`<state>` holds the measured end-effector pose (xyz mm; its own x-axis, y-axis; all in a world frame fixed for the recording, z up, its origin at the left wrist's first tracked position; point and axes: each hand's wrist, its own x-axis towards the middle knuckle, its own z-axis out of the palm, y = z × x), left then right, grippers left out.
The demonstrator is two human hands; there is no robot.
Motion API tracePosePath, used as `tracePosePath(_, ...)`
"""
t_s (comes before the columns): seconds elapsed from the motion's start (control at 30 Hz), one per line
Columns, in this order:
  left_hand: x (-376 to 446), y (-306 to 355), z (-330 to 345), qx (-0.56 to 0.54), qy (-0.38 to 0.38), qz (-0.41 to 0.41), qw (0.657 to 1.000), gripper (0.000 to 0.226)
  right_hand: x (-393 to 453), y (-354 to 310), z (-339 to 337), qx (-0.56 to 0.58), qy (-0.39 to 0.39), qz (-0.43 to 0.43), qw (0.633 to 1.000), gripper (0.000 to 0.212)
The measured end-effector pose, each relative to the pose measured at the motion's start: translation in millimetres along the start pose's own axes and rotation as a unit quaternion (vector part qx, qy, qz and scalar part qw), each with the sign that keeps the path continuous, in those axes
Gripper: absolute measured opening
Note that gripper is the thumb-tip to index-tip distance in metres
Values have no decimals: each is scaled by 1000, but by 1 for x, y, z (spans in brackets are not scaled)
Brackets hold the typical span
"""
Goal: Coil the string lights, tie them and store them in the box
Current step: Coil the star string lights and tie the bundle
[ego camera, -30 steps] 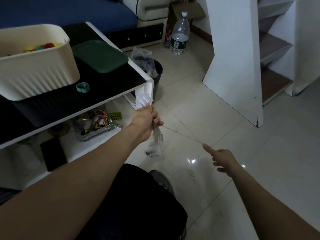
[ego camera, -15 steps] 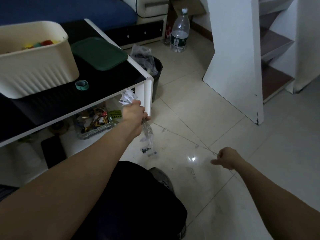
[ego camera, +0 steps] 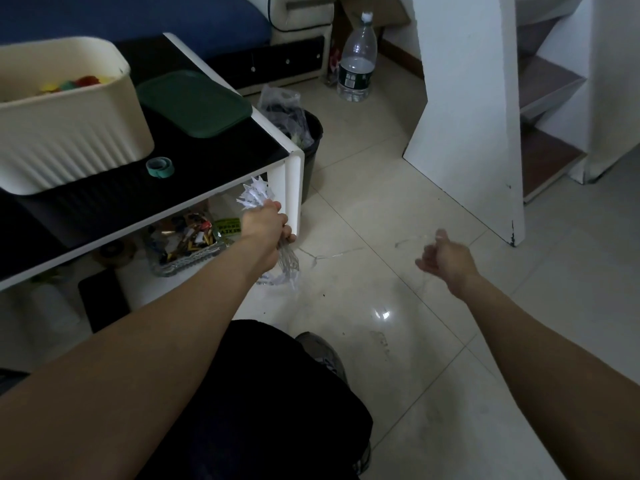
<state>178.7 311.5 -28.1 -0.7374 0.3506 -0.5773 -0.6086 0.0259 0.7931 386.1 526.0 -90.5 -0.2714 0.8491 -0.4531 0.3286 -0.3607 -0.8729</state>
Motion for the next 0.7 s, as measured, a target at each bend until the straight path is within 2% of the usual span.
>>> tracePosePath(0.07,-1,-1,1,9,-9,1,1000,20,-2,-23,15,31,-49,-38,998,34)
tracePosePath(0.13,0,-2,1,18,-25,-9,999,23,-8,-43,26,41,-94,-81,991,34)
tracePosePath(0.27,2,-5,3,27,-73,-7,997,17,-31,-81,47,-9,-146,-147,978,35)
tracePosePath(0.4,2,-8,3,50,-108,11,993,11,-54,-101,59,-174,-195,-148,954,35)
tracePosePath(0.5,-1,-7,2,42,-116,14,992,13,-66,-105,62,-270,-178,-185,928,36)
tracePosePath(0.57,-3,-5,3,30,-117,13,993,15,-71,-106,63,-300,-190,-186,916,35)
tracePosePath(0.7,-3,-6,2,44,-128,17,991,11,-79,-108,62,-298,-264,-113,910,23)
